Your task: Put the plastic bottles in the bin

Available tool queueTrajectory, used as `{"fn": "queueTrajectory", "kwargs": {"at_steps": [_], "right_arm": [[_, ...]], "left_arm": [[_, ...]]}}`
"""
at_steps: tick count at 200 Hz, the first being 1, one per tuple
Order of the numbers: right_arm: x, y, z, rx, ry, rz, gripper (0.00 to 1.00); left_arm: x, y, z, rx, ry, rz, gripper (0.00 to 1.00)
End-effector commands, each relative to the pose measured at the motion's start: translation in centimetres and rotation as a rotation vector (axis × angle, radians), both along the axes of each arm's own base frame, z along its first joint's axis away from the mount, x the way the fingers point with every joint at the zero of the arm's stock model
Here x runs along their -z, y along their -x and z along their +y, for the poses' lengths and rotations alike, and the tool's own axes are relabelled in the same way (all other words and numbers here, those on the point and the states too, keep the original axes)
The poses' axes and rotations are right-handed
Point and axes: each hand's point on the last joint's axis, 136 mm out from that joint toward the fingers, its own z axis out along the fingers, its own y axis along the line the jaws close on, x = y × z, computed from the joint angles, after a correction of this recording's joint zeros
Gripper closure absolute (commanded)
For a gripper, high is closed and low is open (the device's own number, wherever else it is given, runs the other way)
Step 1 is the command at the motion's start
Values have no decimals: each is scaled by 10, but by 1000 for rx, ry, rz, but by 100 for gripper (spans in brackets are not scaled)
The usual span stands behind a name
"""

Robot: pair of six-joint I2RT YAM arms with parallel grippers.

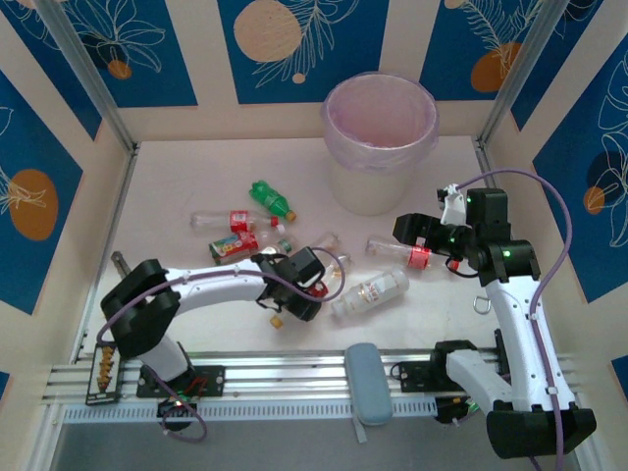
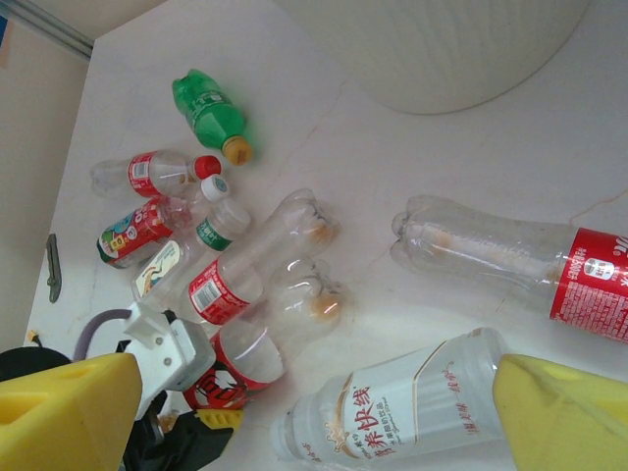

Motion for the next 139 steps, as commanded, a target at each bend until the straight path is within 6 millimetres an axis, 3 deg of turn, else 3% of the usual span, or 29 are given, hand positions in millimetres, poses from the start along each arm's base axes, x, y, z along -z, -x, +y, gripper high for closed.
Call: {"fn": "queueTrajectory", "kwargs": {"at_steps": [1,45,88,139], "right_arm": [[-2,2,3,-6,-24,1,7],[-15,2,23,-58,-113,-14,8],[-37,-5,89,-240,-300,-97,8],[-28,-32,134,-289,-287,-75,7]], "left_arm": [[-34,-6,-13,-2,75,-52,39],[-84,-25,-7,-61,159,-163,42],[-128,-36,-7,-117,358,-235,48],[-161,-31,-14,-75,555,-308,52]]}}
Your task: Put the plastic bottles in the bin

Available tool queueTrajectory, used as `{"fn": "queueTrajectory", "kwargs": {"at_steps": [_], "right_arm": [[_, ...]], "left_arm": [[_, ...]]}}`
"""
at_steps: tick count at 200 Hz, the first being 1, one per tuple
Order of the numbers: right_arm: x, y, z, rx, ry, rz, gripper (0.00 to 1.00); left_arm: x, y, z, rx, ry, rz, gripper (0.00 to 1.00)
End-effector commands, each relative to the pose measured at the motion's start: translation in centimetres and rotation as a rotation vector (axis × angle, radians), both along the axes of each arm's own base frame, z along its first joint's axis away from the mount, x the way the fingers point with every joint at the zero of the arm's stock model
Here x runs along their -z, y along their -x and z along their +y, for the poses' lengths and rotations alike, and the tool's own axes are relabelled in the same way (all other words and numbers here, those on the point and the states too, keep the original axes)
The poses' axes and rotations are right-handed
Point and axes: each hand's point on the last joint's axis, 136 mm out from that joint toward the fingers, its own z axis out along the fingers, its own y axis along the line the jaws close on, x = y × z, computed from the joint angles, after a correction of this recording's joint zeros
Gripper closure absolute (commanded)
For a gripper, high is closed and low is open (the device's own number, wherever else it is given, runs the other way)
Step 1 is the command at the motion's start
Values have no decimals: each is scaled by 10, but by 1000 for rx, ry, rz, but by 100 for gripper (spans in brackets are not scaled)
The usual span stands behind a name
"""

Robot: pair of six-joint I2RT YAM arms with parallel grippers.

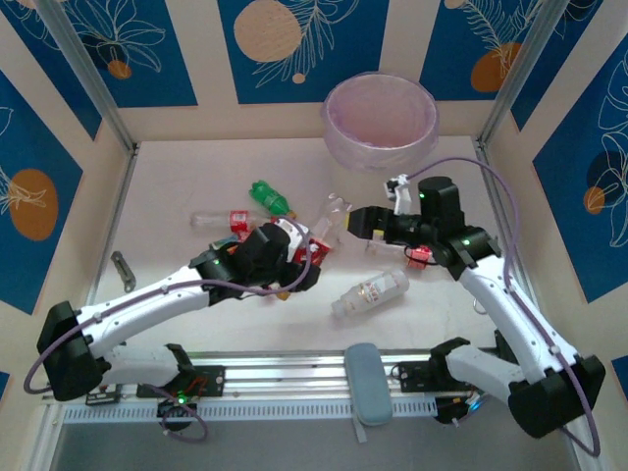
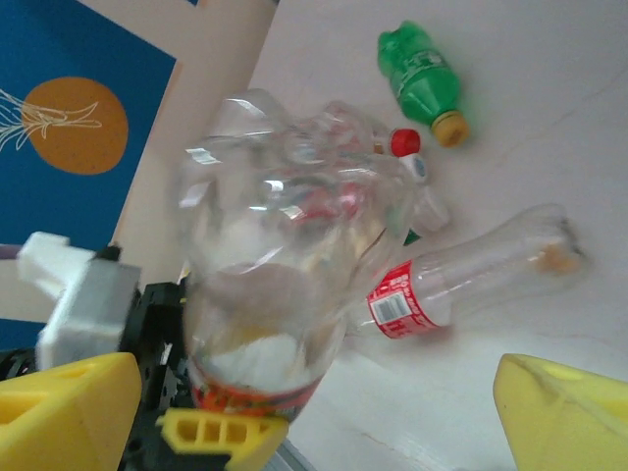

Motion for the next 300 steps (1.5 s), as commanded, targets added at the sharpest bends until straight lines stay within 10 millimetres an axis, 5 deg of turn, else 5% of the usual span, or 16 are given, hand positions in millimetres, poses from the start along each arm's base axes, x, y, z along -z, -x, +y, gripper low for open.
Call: {"fn": "queueTrajectory", "kwargs": {"at_steps": [1,82,126,199,208,241,300], "right_arm": [[-16,-18,16,5,-44,-41,7],[-20,-44,51,-91,-102,-42,16],[-22,-45,59,-115,-106,-47,15],[-16,-47,61,-121,-65,-35,32],[-17,-47,61,-120,-63,-37,32],[-26,-53,60,-115,-35,-74,34],[-92,-79,37,-61,29,-255,35]], "left_arm": [[-17,0,-8,23,106,-35,52],[-10,-3,-13,36,92,-37,52],[-9,-6,-16,34,88,-32,52],[-11,-9,-14,19,101,-35,52],[-11,-10,-14,17,100,-35,48],[-15,-10,-12,23,101,-50,1],[-23,-9,28,-72,77,-75,0]]}}
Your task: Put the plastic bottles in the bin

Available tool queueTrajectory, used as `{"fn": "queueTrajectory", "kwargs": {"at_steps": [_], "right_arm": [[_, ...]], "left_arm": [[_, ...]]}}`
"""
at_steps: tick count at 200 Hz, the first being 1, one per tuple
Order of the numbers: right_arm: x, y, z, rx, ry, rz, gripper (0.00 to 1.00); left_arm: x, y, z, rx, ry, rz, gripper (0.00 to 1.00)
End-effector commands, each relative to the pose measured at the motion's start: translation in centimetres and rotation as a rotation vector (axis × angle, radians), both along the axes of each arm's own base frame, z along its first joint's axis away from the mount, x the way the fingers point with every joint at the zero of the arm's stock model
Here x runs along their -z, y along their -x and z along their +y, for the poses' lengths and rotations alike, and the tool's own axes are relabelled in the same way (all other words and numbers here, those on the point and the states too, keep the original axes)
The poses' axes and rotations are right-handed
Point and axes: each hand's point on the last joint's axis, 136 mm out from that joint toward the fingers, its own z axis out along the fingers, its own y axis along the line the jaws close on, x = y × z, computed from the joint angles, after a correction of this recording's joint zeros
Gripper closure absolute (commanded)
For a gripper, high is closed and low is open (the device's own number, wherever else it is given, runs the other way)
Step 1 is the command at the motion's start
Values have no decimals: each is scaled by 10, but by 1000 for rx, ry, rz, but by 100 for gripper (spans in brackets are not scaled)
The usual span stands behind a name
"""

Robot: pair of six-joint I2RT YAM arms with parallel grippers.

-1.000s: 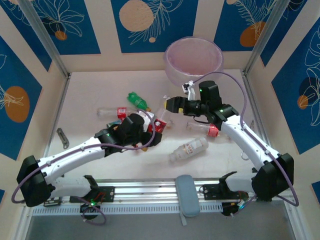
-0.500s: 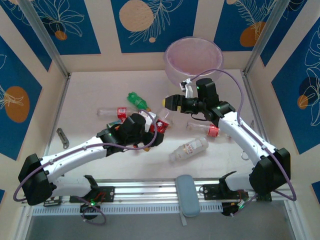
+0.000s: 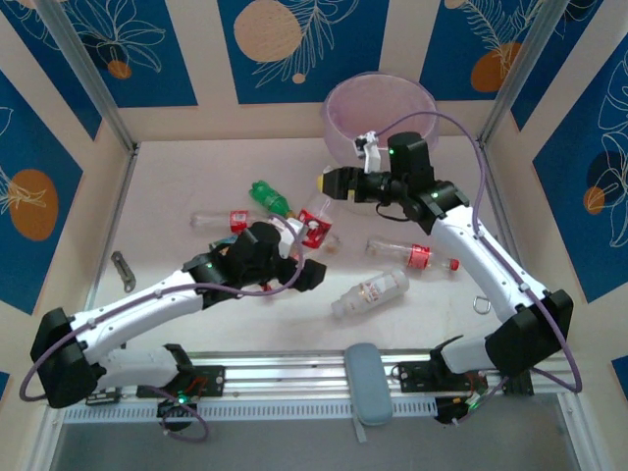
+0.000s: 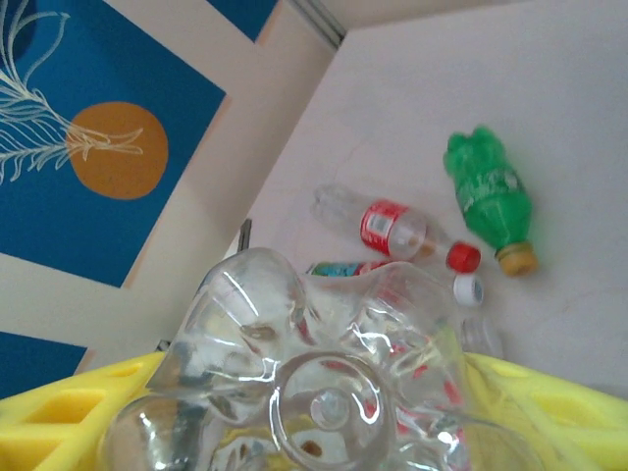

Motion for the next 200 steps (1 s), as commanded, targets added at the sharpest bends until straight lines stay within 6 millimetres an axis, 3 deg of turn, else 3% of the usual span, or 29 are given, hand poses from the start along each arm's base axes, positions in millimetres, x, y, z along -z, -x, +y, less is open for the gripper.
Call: {"fn": "queueTrajectory", "kwargs": {"at_steps": [1,45,80,104,144,170,200], "right_arm": [[-34,-11,-14,26,32,-103,35],[-110,-37,-43,138,57,-321,36],[-168,-61,-72,280,63,-499,36],[-192,-84,-99,395,108,-577,36],[-201,-130,-155,587,110,-572,36],[-179,-161,-179,660,190,-517,36],[-144,-187,-185,650,237,-429,36]], "left_arm": [[-6,-2,28,-69,-21,-15,0],[2,6,63,-157,-13,2,0],[10,7,74,-199,-16,14,0],[16,6,77,-214,-37,27,0],[15,6,75,-215,-24,34,0],[17,7,78,-221,-28,39,0],[20,8,82,-236,-26,42,0]]}}
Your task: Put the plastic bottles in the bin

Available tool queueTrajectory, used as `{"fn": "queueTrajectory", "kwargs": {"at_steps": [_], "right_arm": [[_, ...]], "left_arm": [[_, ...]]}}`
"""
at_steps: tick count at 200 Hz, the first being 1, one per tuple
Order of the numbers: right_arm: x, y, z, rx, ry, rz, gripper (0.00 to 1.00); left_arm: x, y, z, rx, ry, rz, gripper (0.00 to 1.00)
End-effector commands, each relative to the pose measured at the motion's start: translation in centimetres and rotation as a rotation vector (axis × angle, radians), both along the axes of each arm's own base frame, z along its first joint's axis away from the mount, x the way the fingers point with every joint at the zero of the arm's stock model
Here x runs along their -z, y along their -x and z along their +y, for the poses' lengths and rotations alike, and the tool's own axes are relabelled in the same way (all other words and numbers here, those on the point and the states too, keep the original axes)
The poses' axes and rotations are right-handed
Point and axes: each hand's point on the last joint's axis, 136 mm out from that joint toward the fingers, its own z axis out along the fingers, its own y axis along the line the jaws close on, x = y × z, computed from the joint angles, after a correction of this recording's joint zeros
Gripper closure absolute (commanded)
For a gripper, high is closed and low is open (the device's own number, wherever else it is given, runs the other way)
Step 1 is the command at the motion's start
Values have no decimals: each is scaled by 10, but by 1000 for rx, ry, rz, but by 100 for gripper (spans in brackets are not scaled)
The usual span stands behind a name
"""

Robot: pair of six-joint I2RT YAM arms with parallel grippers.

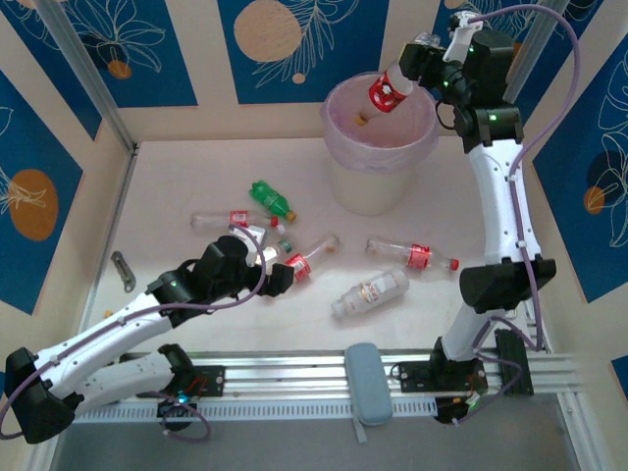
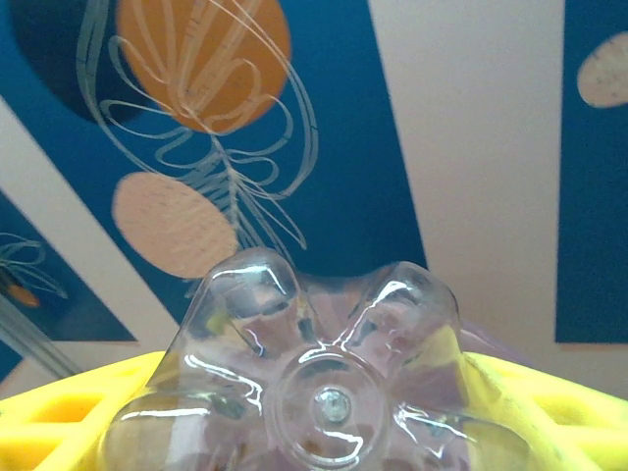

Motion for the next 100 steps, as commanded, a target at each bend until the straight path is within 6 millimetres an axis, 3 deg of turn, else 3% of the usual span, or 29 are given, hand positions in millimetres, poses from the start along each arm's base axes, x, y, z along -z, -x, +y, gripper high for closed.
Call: {"fn": "queueTrajectory", "kwargs": {"at_steps": [1,45,100], "right_arm": [[19,-12,-8,31,29,60,36],[82,-41,-1,4,49,203,36],[139,-64,4,-15,57,322,36]], "left_arm": [[6,-1,11,-45,-9,12,0],[8,0,13,-49,-13,20,0],[10,1,15,-58,-17,21,0]]}}
